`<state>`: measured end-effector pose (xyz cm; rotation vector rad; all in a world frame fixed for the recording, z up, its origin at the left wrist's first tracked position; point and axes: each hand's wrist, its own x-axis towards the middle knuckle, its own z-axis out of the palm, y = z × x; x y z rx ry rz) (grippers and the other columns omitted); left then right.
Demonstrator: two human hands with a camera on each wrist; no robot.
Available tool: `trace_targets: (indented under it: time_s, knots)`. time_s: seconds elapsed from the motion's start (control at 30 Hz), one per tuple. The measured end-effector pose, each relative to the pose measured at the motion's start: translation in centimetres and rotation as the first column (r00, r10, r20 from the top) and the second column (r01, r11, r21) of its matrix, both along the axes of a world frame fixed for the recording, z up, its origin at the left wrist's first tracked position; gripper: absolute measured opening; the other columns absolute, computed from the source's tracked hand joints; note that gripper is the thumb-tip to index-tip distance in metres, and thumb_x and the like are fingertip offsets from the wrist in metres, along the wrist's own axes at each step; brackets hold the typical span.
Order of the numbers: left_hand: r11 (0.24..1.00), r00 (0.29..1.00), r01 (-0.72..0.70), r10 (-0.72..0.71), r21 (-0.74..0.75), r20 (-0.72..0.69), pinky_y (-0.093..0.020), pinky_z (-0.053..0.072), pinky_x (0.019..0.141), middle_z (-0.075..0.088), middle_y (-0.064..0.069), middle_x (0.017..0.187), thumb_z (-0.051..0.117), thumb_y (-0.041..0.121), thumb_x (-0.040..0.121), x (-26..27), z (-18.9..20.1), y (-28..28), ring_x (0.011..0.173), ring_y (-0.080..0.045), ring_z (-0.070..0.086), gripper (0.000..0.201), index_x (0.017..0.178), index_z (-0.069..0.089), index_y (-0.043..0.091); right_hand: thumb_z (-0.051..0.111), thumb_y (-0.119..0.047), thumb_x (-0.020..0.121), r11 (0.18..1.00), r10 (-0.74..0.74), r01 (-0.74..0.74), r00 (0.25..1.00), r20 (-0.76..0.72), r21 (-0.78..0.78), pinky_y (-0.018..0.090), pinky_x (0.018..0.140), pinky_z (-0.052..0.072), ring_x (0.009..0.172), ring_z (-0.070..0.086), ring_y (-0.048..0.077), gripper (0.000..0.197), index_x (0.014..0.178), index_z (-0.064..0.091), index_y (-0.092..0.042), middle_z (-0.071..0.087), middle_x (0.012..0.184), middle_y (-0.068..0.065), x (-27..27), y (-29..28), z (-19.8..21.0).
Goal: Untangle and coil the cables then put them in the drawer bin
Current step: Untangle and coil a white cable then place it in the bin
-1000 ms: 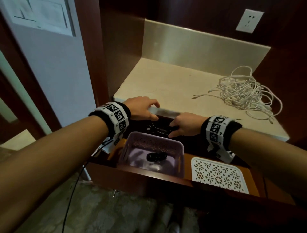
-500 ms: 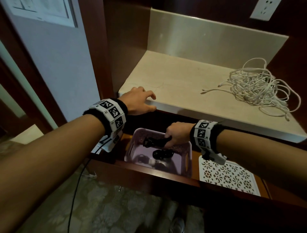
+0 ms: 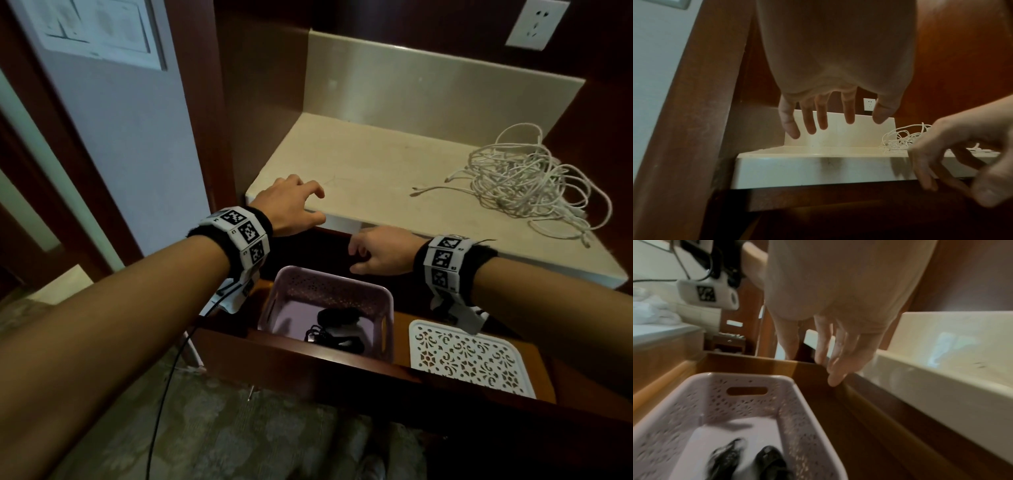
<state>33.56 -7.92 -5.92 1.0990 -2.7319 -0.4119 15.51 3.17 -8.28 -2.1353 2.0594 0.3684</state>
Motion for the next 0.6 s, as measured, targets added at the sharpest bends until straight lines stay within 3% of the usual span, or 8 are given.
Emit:
trace_targets:
  time_s: [0.3,0.47,0.6]
  knots:
    - [0.998,0.999,0.036,-0.038,-0.057,-0.024,-0.041,0.044,0.09,0.051,-0.007,0.124,0.055,0.046,0.085,-3.2,0.9,1.5,0.113,-0.028,0.048,0.044,0.125,0.048,0.031,0.058,-0.043,0.089,0.969,-0.182,0.187,0.982,0.045,-0.159,0.032,0.074,0.041,0.099,0.055,0.026,0.038,0.119,0.051,-0.021,0.059,0.114,0.005,-2.4,2.8,2.4]
    - [0.993,0.995,0.064,-0.07,-0.097,-0.067,-0.039,0.044,0.087,0.054,-0.005,0.119,0.054,0.046,0.084,-5.6,1.7,2.5,0.106,-0.027,0.052,0.041,0.121,0.05,0.03,0.056,-0.041,0.088,0.903,-0.314,0.335,0.942,0.117,-0.27,0.033,0.077,0.04,0.103,0.056,0.027,0.037,0.118,0.053,-0.02,0.062,0.114,0.004,-4.5,4.6,3.7]
    - [0.986,0.988,0.107,-0.12,-0.126,-0.101,-0.037,0.043,0.083,0.056,-0.002,0.117,0.052,0.048,0.085,-8.2,2.3,3.4,0.104,-0.025,0.054,0.039,0.12,0.051,0.03,0.054,-0.039,0.088,0.828,-0.416,0.451,0.893,0.174,-0.333,0.033,0.072,0.039,0.098,0.057,0.028,0.033,0.115,0.053,-0.021,0.064,0.105,0.004,-6.6,6.3,4.2]
